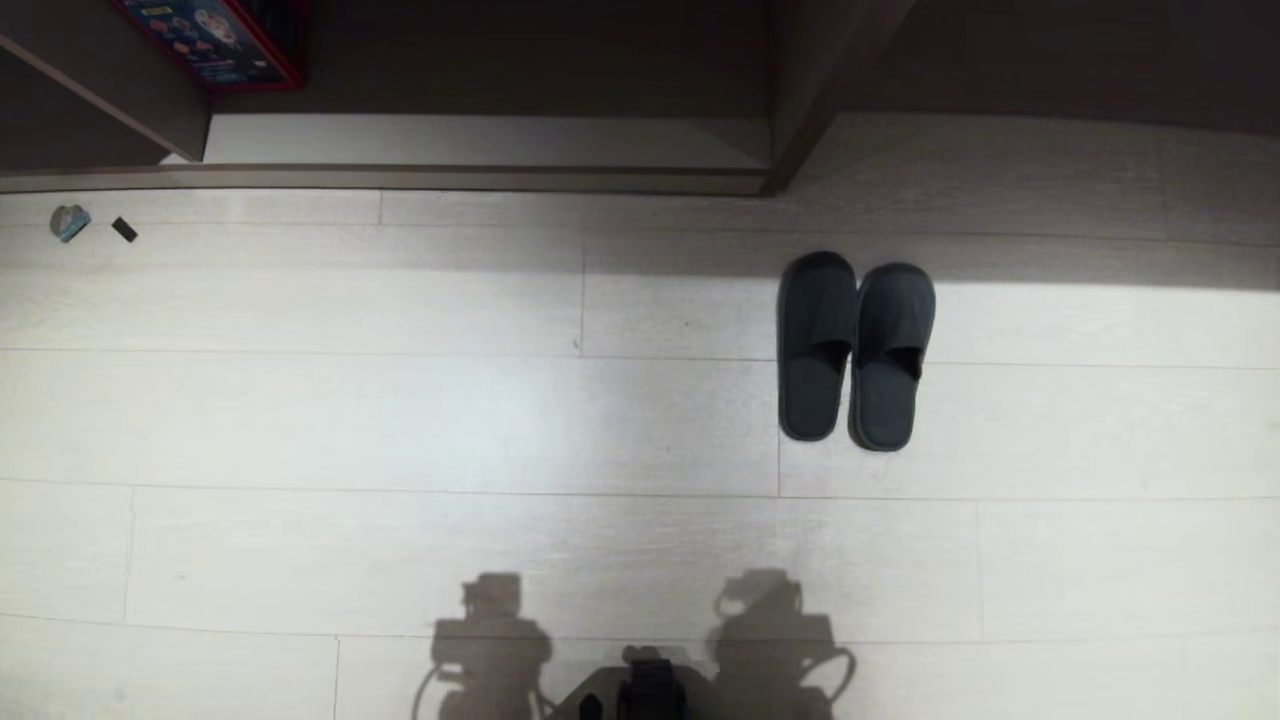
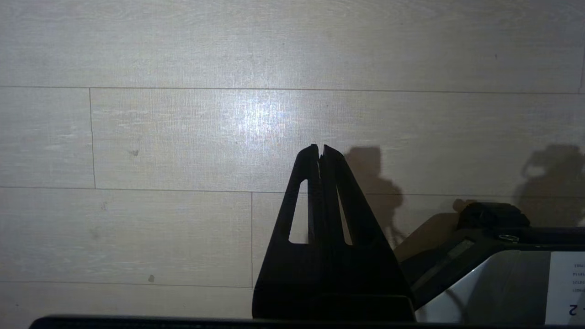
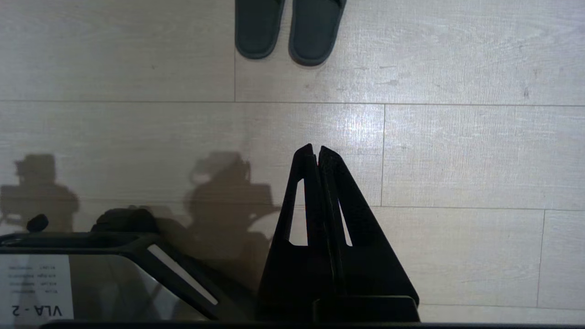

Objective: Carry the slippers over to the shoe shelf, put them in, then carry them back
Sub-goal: Pick up the slippers on the floor

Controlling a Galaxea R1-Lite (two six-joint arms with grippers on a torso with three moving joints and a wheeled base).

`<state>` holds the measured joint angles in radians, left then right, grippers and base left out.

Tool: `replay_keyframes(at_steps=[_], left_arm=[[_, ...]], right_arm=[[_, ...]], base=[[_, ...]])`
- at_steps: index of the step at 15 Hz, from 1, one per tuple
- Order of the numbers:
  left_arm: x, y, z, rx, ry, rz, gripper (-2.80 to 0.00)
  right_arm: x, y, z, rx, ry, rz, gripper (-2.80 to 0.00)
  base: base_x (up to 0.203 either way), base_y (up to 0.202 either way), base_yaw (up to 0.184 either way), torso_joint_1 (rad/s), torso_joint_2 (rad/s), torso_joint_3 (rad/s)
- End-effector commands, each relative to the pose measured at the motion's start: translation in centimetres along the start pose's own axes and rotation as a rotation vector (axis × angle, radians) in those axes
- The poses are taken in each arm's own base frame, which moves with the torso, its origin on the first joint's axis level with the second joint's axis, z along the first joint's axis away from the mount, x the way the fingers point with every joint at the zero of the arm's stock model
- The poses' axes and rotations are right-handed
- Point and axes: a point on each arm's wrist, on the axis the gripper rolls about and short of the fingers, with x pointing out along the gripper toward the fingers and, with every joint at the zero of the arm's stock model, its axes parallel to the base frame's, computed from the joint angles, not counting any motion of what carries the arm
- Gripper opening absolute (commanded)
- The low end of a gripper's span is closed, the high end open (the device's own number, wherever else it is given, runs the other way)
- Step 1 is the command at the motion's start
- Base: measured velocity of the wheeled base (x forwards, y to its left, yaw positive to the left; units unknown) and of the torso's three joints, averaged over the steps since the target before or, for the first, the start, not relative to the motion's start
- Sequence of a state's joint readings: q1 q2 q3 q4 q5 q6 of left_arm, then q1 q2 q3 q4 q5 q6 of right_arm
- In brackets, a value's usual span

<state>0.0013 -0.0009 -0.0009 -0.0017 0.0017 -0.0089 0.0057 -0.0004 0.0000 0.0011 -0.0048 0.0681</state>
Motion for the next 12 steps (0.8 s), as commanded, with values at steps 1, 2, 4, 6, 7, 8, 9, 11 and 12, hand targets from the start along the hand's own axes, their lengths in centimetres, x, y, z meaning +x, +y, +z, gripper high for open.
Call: replay_keyframes(at_steps=[1, 2, 4, 6, 7, 8, 9, 11, 12], left_arm=[[0.0, 0.0, 0.02, 0.0, 0.0, 0.0, -2.8], [0.0, 0.0, 0.02, 0.0, 0.0, 0.0, -2.8], [0.01, 0.0, -0.02, 0.0, 0.002, 0.0, -2.8], [0.0, 0.0, 0.02, 0.0, 0.0, 0.0, -2.8], [0.01, 0.0, -0.02, 0.0, 0.002, 0.0, -2.8], [0.01, 0.0, -0.01, 0.0, 0.001, 0.0, -2.8], [0.01, 0.0, -0.01, 0.0, 0.001, 0.0, -2.8], [0.0, 0.0, 0.02, 0.0, 0.0, 0.0, -2.8], [0.0, 0.0, 0.01, 0.0, 0.0, 0.0, -2.8]], right_arm=[[-0.01, 0.0, -0.01, -0.001, 0.0, 0.002, -2.8], [-0.01, 0.0, -0.01, -0.002, -0.001, 0.002, -2.8], [0.0, 0.0, -0.01, 0.003, 0.0, 0.002, -2.8], [-0.01, 0.0, -0.01, 0.004, 0.0, 0.002, -2.8], [0.0, 0.0, 0.0, -0.002, 0.001, 0.002, -2.8], [0.0, 0.0, 0.0, -0.014, 0.001, 0.003, -2.8], [-0.01, 0.01, -0.01, -0.013, 0.0, 0.004, -2.8], [0.0, 0.01, 0.0, -0.011, 0.001, 0.004, -2.8], [0.0, 0.01, 0.0, -0.01, 0.001, 0.004, -2.8]], base=[[0.0, 0.0, 0.0, 0.006, 0.0, -0.21], [0.0, 0.0, 0.0, 0.002, 0.0, -0.201], [0.0, 0.0, 0.0, 0.002, 0.0, -0.197], [0.0, 0.0, 0.0, 0.003, 0.0, -0.197], [0.0, 0.0, 0.0, -0.002, 0.01, -0.198], [0.0, 0.0, 0.0, 0.006, 0.0, -0.195], [0.0, 0.0, 0.0, 0.005, 0.0, -0.198], [0.0, 0.0, 0.0, 0.001, 0.0, -0.201], [0.0, 0.0, 0.0, 0.004, 0.0, -0.204]])
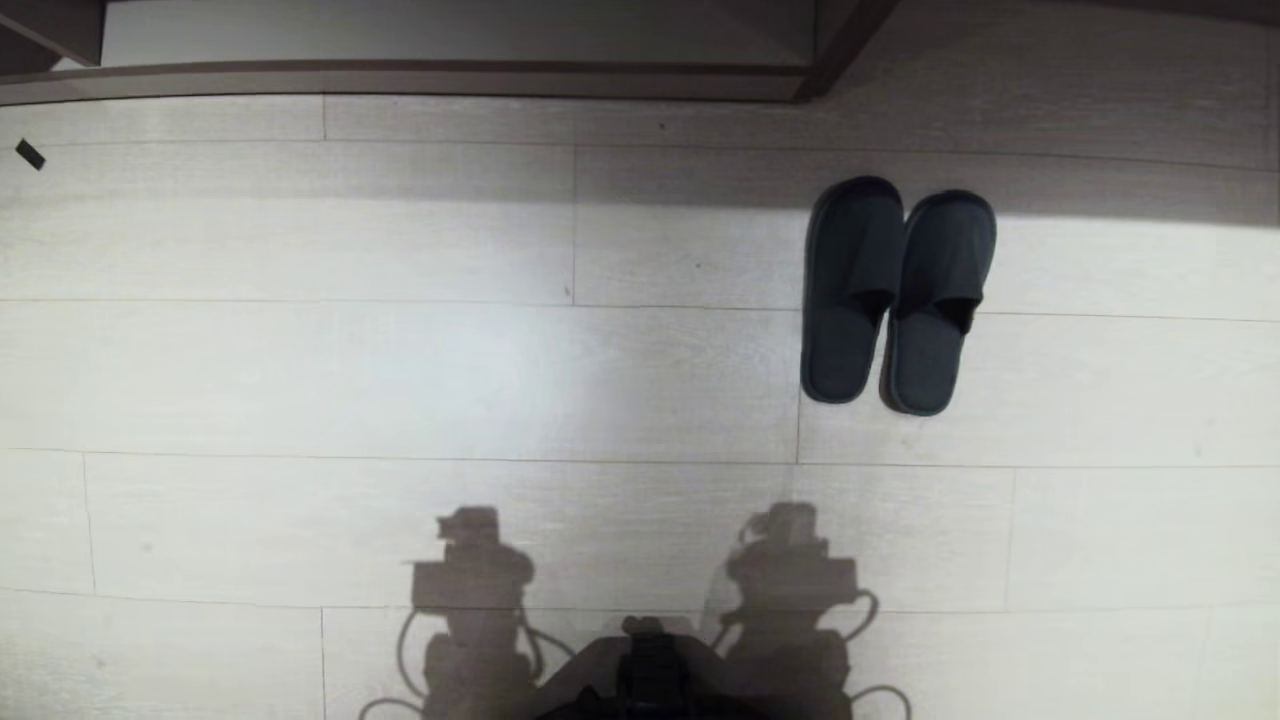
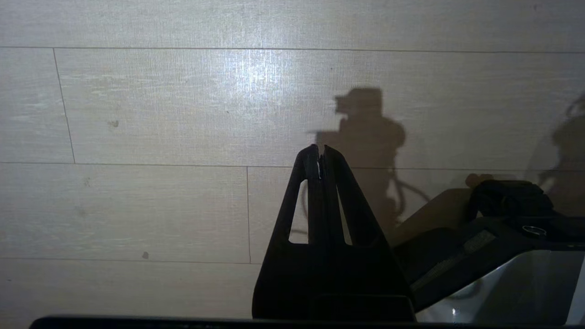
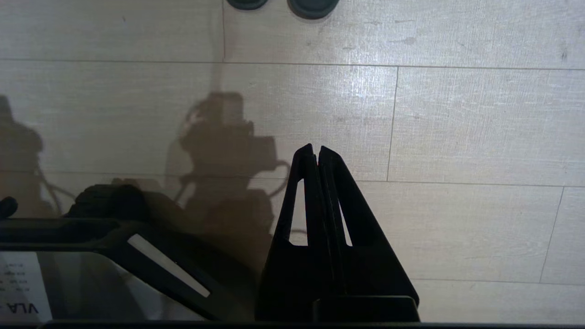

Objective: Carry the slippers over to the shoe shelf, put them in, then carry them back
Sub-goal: Pick up the slippers on the floor

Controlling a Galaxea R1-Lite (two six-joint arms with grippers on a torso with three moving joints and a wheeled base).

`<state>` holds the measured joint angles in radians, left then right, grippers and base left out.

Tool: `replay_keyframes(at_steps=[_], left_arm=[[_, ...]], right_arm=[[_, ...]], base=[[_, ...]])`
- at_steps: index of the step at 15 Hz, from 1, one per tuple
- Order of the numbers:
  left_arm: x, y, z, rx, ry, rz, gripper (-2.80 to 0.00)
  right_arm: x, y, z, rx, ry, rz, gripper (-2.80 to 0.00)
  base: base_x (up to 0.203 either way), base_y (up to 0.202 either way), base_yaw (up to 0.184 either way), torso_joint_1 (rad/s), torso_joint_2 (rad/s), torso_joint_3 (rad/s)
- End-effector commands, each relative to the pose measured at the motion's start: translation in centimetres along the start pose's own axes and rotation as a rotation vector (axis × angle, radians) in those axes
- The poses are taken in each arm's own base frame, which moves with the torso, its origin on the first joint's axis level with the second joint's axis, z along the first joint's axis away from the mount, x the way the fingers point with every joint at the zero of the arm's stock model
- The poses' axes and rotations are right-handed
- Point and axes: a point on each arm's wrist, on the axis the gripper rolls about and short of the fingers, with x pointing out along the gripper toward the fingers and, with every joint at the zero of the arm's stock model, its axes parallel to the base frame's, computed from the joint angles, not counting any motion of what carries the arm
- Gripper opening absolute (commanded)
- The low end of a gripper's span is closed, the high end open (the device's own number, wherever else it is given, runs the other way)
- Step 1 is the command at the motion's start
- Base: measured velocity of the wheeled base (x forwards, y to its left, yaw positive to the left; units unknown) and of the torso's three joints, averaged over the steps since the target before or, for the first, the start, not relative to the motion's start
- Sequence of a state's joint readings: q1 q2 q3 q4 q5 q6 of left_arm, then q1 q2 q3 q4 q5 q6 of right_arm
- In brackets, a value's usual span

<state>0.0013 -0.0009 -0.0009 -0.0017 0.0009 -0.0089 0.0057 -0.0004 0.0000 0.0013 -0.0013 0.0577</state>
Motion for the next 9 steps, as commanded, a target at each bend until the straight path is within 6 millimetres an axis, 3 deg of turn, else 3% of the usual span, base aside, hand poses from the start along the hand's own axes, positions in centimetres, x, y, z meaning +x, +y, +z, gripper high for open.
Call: replay_keyframes(at_steps=[1, 9], left_arm=[[0.01, 0.0, -0.02, 0.0, 0.002, 0.0, -2.8], [0.01, 0.0, -0.02, 0.0, 0.002, 0.001, -2.8]], right_arm=[[0.0, 0.0, 0.0, 0.001, 0.001, 0.0, -2.8], [-0.01, 0.0, -0.01, -0.001, -0.001, 0.0, -2.8]], base=[[0.0, 0.0, 0.0, 0.003, 0.0, -0.193], [0.0, 0.0, 0.0, -0.001, 0.0, -0.195]])
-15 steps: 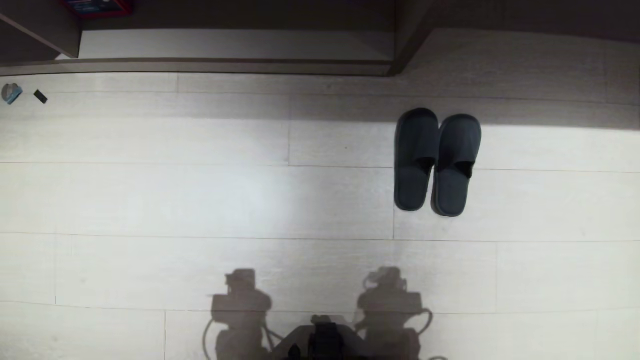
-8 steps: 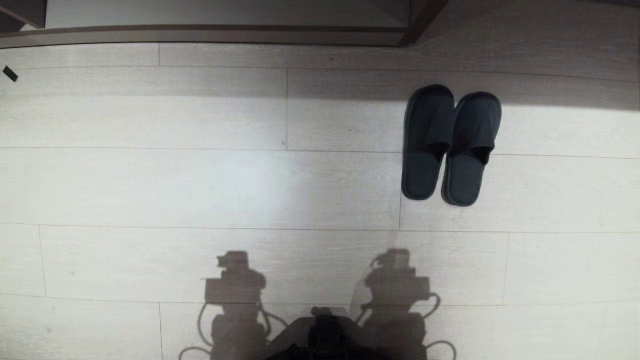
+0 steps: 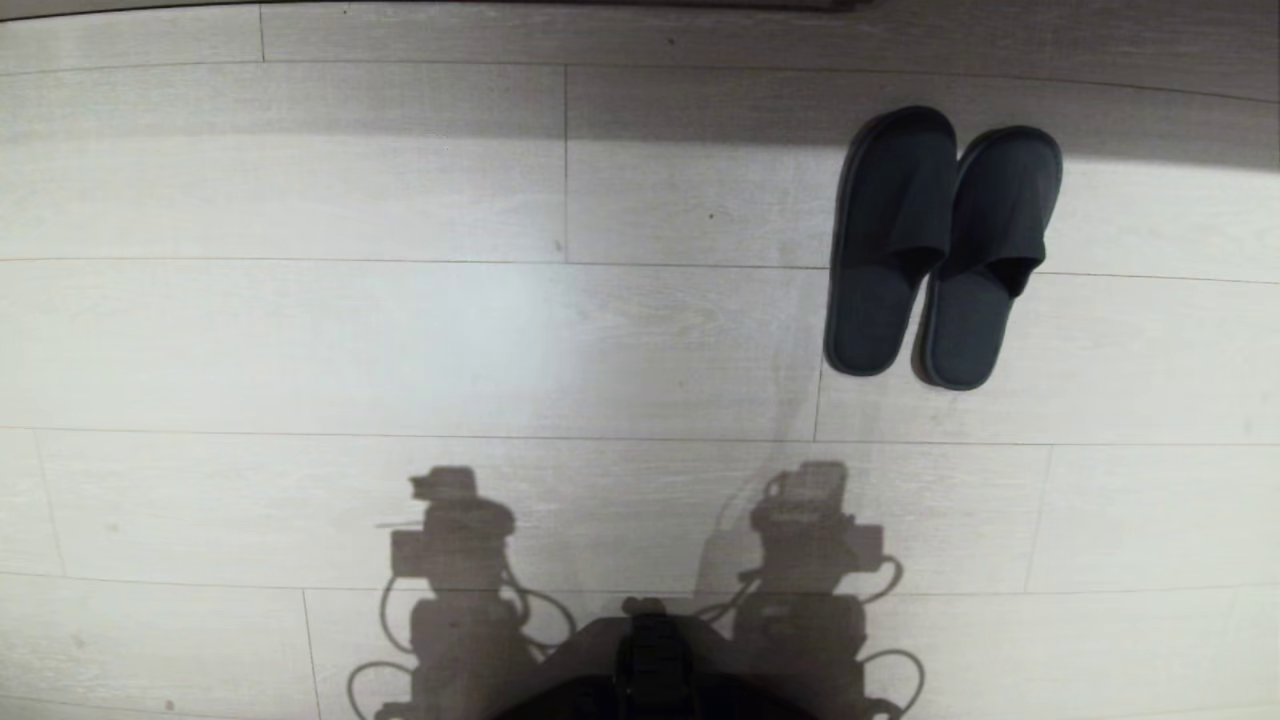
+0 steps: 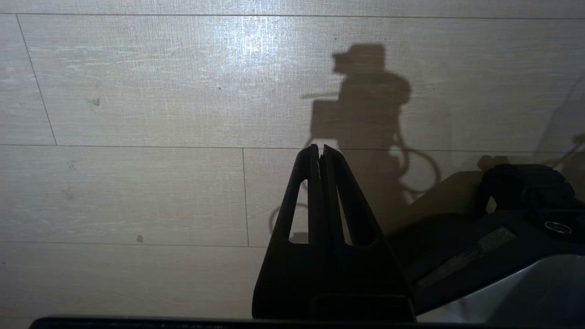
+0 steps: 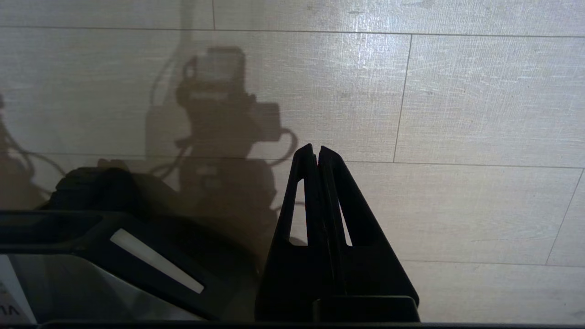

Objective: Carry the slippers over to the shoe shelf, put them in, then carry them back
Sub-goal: Pick up the slippers on the floor

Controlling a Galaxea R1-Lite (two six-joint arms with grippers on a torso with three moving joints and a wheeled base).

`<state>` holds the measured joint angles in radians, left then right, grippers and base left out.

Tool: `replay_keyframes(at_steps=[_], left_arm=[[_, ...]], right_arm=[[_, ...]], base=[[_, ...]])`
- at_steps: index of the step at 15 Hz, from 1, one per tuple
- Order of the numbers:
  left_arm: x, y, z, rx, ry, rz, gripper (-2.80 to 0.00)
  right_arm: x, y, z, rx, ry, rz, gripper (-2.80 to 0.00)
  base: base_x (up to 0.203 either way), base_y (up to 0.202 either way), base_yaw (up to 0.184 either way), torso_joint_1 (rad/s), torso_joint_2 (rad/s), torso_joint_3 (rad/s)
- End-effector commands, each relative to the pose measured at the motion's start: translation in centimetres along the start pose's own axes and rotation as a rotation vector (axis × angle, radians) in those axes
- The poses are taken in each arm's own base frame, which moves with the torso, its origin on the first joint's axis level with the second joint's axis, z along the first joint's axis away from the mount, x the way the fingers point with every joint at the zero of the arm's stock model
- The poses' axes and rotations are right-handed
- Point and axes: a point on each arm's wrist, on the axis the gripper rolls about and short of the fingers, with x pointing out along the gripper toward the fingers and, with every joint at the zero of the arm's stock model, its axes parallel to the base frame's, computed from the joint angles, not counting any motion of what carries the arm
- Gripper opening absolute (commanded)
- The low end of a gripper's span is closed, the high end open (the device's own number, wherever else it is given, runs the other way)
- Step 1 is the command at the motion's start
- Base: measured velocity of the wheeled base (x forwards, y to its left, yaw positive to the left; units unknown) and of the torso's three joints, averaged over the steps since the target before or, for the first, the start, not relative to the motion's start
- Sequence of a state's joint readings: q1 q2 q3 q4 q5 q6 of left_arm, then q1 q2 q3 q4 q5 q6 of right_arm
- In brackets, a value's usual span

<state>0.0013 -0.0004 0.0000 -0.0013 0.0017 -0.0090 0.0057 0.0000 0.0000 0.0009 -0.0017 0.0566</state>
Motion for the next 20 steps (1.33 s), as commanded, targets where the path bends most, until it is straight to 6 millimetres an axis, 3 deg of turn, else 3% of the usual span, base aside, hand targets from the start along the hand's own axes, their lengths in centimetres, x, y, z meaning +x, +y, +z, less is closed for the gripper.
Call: replay_keyframes(at_steps=[1, 8, 10, 12, 14, 16, 18, 20], left_arm=[[0.0, 0.0, 0.0, 0.0, -0.001, 0.0, -2.8], [0.0, 0.0, 0.0, 0.0, 0.0, 0.0, -2.8], [0.0, 0.0, 0.0, 0.0, 0.0, 0.0, -2.8], [0.0, 0.0, 0.0, 0.0, 0.0, 0.0, -2.8], [0.0, 0.0, 0.0, 0.001, 0.0, 0.0, -2.8], [0.0, 0.0, 0.0, 0.001, 0.0, 0.0, -2.8], [0.0, 0.0, 0.0, 0.001, 0.0, 0.0, -2.8], [0.0, 0.0, 0.0, 0.003, 0.0, -0.001, -2.8]], right_arm=[[0.0, 0.0, 0.0, 0.0, 0.001, 0.001, -2.8], [0.0, 0.0, 0.1, -0.007, -0.002, -0.001, -2.8], [0.2, 0.1, 1.7, -0.007, 0.007, 0.012, -2.8], [1.4, 0.3, 5.3, -0.007, 0.053, 0.021, -2.8], [4.0, 0.6, 9.1, -0.009, 0.101, 0.024, -2.8], [8.4, 0.8, 12.0, -0.014, 0.159, 0.025, -2.8], [13.8, 0.9, 13.5, -0.025, 0.197, 0.027, -2.8], [19.5, 1.0, 13.7, -0.051, 0.199, 0.032, -2.8]], base=[[0.0, 0.0, 0.0, 0.005, 0.0, -0.087], [0.0, 0.0, 0.0, 0.0, 0.0, -0.011], [0.0, 0.0, 0.0, 0.0, 0.0, 0.0], [0.0, 0.0, 0.0, 0.0, 0.0, 0.0], [0.0, 0.0, 0.0, 0.0, 0.0, 0.0], [0.0, 0.0, 0.0, 0.0, 0.0, 0.0], [0.0, 0.0, 0.0, 0.0, 0.0, 0.0], [0.0, 0.0, 0.0, 0.0, 0.0, 0.0]])
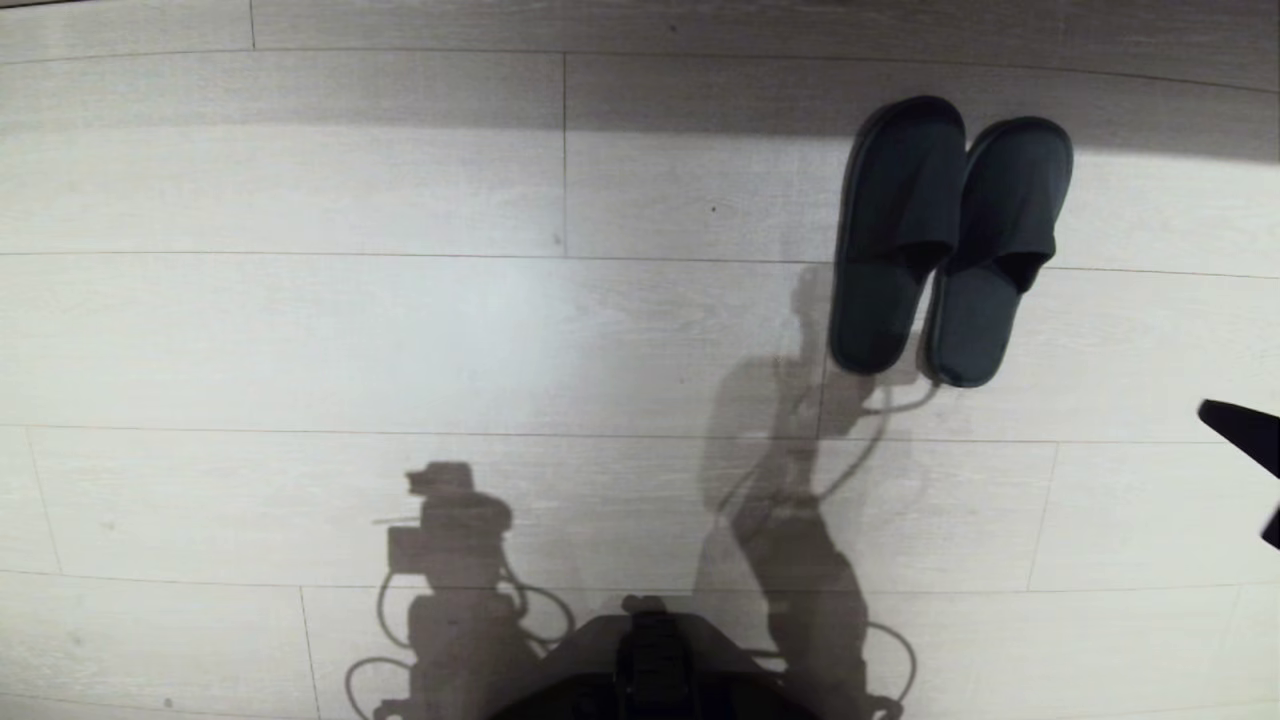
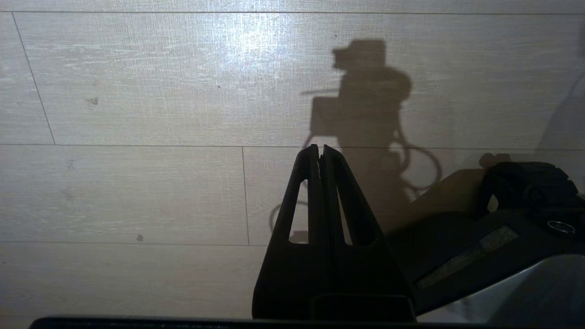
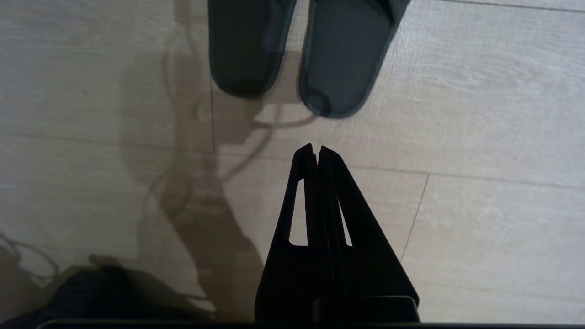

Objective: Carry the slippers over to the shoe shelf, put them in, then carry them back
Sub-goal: Pick up the slippers on the floor

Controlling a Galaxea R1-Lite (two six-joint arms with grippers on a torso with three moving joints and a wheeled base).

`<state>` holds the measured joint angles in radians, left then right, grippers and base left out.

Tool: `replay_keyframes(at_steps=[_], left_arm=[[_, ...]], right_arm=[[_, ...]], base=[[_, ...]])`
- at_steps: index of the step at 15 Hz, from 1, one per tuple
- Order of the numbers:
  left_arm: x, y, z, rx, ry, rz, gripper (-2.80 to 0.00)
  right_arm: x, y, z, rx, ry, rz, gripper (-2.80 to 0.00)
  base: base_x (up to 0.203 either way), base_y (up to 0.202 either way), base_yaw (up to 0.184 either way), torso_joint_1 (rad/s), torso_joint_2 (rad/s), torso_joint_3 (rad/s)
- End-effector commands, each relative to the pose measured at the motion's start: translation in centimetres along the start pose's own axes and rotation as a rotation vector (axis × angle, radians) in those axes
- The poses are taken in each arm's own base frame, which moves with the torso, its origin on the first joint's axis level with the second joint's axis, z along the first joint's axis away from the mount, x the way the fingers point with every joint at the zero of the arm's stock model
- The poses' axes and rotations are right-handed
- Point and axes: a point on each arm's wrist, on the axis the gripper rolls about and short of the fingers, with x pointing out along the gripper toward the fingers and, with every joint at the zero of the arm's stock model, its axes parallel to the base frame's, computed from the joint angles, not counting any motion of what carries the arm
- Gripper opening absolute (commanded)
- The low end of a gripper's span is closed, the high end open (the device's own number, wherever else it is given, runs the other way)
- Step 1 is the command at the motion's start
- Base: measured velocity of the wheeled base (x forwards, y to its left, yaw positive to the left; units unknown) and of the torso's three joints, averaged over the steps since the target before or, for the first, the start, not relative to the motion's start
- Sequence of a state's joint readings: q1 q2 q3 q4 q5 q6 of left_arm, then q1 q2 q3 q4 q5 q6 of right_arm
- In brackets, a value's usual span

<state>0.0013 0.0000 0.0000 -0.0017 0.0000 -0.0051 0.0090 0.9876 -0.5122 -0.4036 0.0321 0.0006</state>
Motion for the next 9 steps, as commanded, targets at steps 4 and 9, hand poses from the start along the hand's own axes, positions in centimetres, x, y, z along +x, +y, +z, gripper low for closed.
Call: replay_keyframes(at_steps=[4, 9], left_arm=[[0.0, 0.0, 0.0, 0.0, -0.001, 0.0, -2.8], [0.0, 0.0, 0.0, 0.001, -0.001, 0.002, -2.8]], right_arm=[[11.7, -0.1, -1.7, -0.032, 0.016, 0.011, -2.8], [15.7, 1.6, -2.5, -0.033, -0.141, 0.063, 0.0]], base=[[0.0, 0.0, 0.0, 0.0, 0.0, 0.0], [0.0, 0.0, 0.0, 0.0, 0.0, 0.0]])
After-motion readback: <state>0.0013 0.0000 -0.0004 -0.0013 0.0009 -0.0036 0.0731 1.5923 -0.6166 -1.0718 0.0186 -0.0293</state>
